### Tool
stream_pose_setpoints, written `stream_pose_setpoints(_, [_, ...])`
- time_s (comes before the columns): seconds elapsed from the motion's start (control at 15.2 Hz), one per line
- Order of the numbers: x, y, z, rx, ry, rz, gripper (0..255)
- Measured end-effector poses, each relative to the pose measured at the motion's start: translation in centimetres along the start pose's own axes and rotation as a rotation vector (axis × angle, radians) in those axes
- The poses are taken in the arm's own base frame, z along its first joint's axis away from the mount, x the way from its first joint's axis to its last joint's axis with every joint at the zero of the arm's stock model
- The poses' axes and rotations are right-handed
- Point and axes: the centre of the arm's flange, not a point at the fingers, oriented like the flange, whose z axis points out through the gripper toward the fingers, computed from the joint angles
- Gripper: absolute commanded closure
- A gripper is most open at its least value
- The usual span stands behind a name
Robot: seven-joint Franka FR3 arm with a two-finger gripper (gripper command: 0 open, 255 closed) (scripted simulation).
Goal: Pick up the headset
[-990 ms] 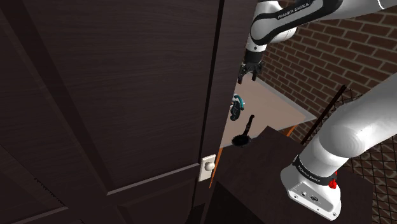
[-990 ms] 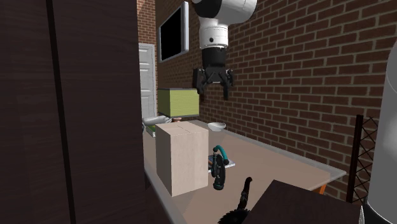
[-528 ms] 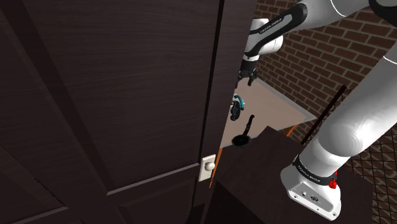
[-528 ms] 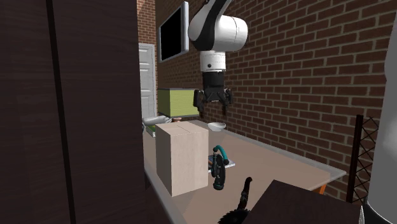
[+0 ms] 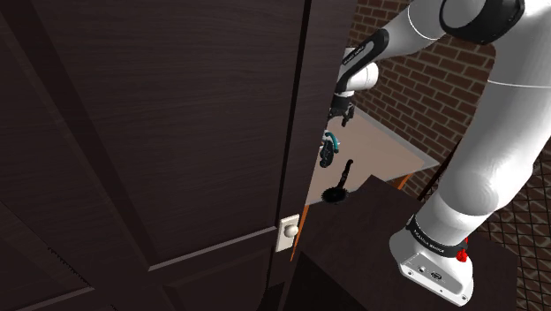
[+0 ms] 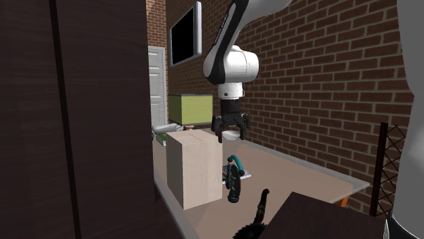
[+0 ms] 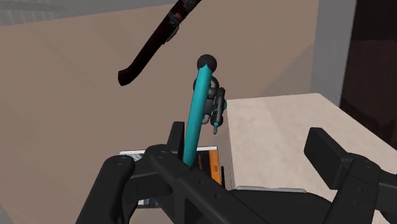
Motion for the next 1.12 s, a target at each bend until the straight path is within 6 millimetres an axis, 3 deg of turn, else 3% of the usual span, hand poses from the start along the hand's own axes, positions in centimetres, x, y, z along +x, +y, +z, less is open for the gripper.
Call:
stream_pose_setpoints(0.53, [6.4,3.7,6.9,-0.005,0.007,0.107,0])
stream_pose_setpoints(1.06, [6.9,4.2,11.4,-0.006,0.007,0.118,0])
stream_pose_setpoints(1.12, [6.9,4.2,11.6,-0.006,0.006,0.118,255])
